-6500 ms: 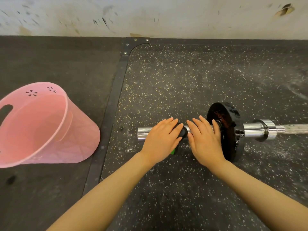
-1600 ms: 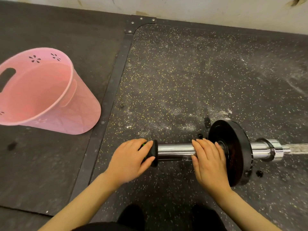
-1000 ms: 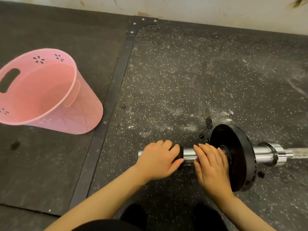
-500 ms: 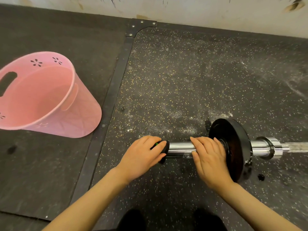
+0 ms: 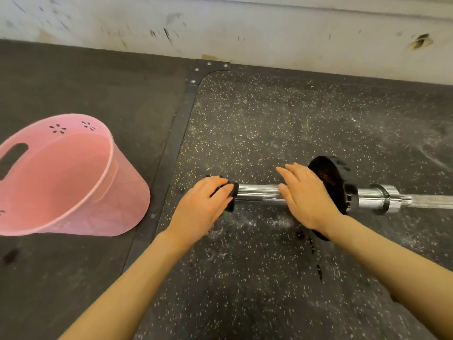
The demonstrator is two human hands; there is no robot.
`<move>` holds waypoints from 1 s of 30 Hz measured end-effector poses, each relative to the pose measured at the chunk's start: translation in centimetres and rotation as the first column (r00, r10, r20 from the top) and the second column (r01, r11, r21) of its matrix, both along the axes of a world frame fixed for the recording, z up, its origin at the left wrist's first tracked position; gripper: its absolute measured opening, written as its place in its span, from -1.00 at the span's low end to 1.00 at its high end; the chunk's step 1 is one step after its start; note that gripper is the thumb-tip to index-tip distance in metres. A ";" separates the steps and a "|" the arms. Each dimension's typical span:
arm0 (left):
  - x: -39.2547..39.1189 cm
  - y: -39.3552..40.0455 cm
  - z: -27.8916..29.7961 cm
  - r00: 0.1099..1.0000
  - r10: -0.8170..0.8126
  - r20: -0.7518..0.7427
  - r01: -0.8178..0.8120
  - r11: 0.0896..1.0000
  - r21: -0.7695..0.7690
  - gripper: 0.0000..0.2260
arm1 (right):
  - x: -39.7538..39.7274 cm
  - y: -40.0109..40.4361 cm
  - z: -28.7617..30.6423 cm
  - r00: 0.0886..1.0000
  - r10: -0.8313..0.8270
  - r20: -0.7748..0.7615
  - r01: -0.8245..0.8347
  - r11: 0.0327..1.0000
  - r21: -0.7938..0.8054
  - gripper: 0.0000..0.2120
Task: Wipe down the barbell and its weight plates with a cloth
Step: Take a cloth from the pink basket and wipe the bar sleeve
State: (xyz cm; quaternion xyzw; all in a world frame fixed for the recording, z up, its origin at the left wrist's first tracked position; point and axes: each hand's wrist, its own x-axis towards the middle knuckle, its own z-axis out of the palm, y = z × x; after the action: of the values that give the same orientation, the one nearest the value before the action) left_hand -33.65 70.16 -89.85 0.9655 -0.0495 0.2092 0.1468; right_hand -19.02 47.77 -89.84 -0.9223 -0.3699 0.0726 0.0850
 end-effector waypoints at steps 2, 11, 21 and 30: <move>1.0 0.6 0.1 1.000 0.018 0.003 -0.018 1.000 -0.007 -0.76 | -0.6 0.4 0.1 0.998 -0.020 0.067 0.019 1.000 0.017 -0.53; 6.4 2.0 -0.1 1.000 0.019 -0.021 -0.019 1.000 -0.004 -0.76 | -0.3 1.8 -2.2 0.967 -0.196 0.160 0.202 0.979 -0.022 -0.45; 9.3 -0.3 -2.8 0.999 -0.035 -0.021 0.035 0.999 -0.018 -0.79 | 1.2 2.4 -3.8 0.961 -0.254 0.111 0.238 0.961 0.141 -0.45; 11.7 2.3 -3.3 0.999 0.004 0.032 -0.005 1.000 0.026 -0.80 | 6.4 4.5 -3.1 0.972 -0.210 0.105 0.208 0.978 0.027 -0.52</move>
State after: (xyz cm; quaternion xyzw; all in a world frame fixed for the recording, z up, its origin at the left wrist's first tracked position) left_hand -21.99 72.43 -93.18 0.9640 -0.0522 0.2243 0.1331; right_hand -12.59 52.27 -92.96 -0.9580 -0.2753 0.0105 0.0793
